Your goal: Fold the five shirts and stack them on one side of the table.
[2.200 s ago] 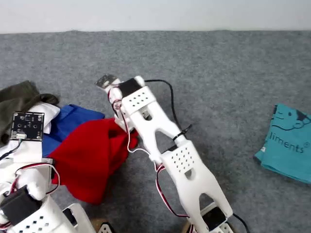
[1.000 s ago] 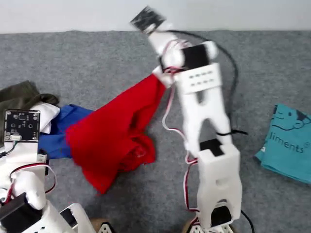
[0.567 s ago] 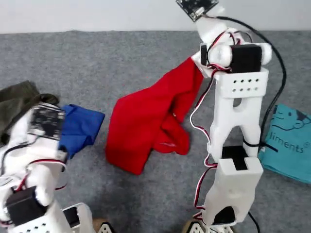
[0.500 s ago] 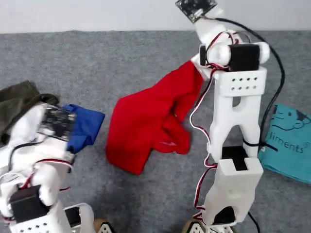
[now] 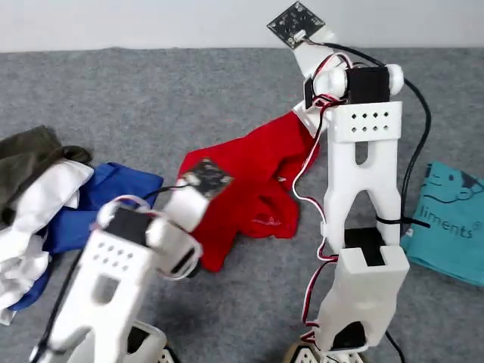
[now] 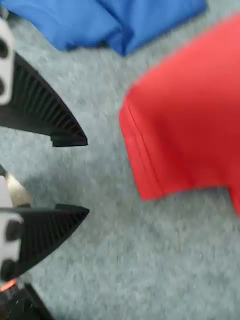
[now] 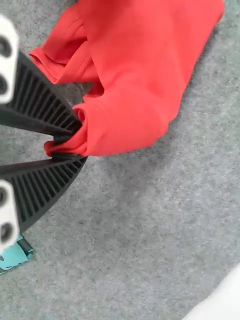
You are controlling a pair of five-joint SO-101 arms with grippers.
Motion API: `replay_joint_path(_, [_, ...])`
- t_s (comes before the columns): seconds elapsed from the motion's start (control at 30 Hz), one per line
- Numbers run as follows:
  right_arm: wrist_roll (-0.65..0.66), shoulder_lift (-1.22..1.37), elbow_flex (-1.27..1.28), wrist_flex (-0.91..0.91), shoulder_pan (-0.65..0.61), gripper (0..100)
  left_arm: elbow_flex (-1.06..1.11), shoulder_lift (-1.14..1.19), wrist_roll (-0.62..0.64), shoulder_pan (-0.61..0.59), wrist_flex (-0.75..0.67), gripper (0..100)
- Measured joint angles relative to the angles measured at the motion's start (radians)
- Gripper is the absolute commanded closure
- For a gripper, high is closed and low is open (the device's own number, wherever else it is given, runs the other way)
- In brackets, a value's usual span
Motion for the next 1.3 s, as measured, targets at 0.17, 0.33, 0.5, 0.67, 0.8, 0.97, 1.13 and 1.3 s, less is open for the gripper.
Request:
replay_joint_path(0.17, [0.0, 0.0, 0.0, 0.0, 0.002, 99.0, -0.012, 0.178, 0.021, 0.069, -0.081, 78])
replay_joint_path(0.33, [0.0, 0.0, 0.0, 0.0, 0.002, 99.0, -0.012, 0.322, 0.021, 0.08, -0.163, 78])
replay_joint_path(0.5, [0.0, 0.0, 0.0, 0.0, 0.002, 99.0, -0.012, 0.433, 0.021, 0.08, -0.256, 78])
replay_joint_path(0.67, [0.0, 0.0, 0.0, 0.0, 0.002, 99.0, -0.014, 0.542, 0.021, 0.08, -0.347, 78])
replay_joint_path(0.8, [0.0, 0.0, 0.0, 0.0, 0.002, 99.0, -0.014, 0.649, 0.025, 0.08, -0.411, 79])
replay_joint_path(0.97, [0.0, 0.0, 0.0, 0.0, 0.008, 99.0, -0.057, 0.713, 0.025, 0.08, -0.427, 86])
replay_joint_path(1.13, [0.0, 0.0, 0.0, 0.0, 0.008, 99.0, -0.068, 0.718, 0.032, 0.091, -0.431, 96])
replay_joint_path(1.3, [0.0, -0.008, 0.0, 0.0, 0.008, 99.0, -0.104, 0.721, 0.035, 0.089, -0.427, 99])
